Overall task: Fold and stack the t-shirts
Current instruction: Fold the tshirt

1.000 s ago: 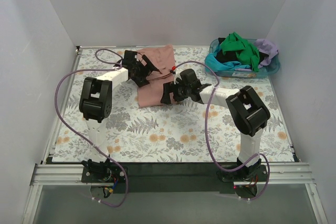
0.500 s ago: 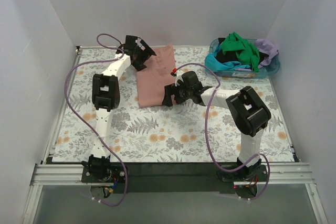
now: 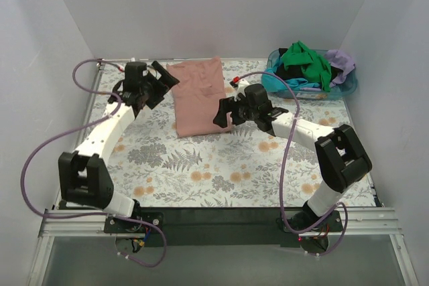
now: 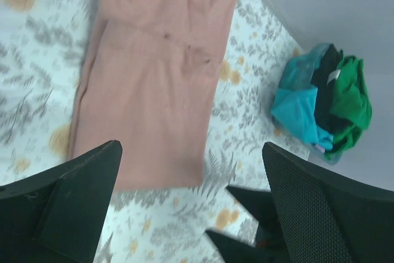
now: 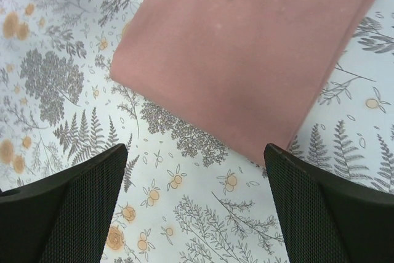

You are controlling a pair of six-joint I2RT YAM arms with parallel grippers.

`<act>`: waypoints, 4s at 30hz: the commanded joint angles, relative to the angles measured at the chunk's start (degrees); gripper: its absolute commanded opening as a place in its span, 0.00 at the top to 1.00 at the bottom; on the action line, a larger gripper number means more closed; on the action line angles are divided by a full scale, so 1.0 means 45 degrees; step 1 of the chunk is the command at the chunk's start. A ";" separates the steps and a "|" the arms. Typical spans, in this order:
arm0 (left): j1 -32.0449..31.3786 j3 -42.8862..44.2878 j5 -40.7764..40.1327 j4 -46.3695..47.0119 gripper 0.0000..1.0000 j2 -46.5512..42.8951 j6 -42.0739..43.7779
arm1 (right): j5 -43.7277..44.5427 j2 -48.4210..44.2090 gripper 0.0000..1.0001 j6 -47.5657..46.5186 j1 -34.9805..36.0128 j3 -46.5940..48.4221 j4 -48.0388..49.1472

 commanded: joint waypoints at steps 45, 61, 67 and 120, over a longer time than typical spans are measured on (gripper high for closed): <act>-0.9383 -1.3146 -0.0478 0.0042 1.00 -0.5962 -0.6490 | 0.3638 -0.9004 0.99 0.7589 0.4121 -1.1882 -0.1515; -0.9893 -0.8619 -0.4617 -0.3748 1.00 -0.7588 -0.6863 | 0.6601 -1.0672 0.99 0.5113 0.4828 -0.7357 -0.3041; -0.9114 -0.6156 -0.6419 -0.4300 1.00 -0.6280 -0.5736 | 0.8324 -0.9034 0.99 0.3552 0.4342 -0.4703 -0.3002; -0.3037 -0.3766 0.2271 0.1893 0.02 -0.0127 -0.0867 | -0.0619 0.0012 0.02 0.2103 -0.0817 0.0110 -0.0037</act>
